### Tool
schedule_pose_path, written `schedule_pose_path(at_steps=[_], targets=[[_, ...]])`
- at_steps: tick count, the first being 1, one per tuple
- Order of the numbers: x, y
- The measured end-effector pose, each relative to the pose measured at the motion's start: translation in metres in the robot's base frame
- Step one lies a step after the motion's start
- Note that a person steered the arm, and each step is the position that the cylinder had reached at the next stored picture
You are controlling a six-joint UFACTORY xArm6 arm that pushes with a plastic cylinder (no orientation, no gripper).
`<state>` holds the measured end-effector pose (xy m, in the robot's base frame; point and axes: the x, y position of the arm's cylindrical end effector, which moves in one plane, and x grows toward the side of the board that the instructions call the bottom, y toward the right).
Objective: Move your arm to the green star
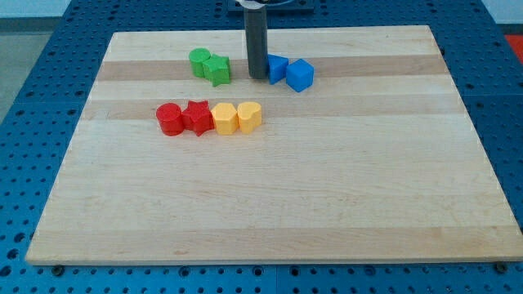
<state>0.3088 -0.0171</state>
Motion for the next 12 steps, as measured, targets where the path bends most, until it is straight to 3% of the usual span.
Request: schedule_pose_path(at_steps=[4, 7, 9, 10, 12], targets=[[-0.008, 0.002], [-0.055, -0.059], [-0.064, -0.132], [-0.056, -0.163], [0.004, -0.171]])
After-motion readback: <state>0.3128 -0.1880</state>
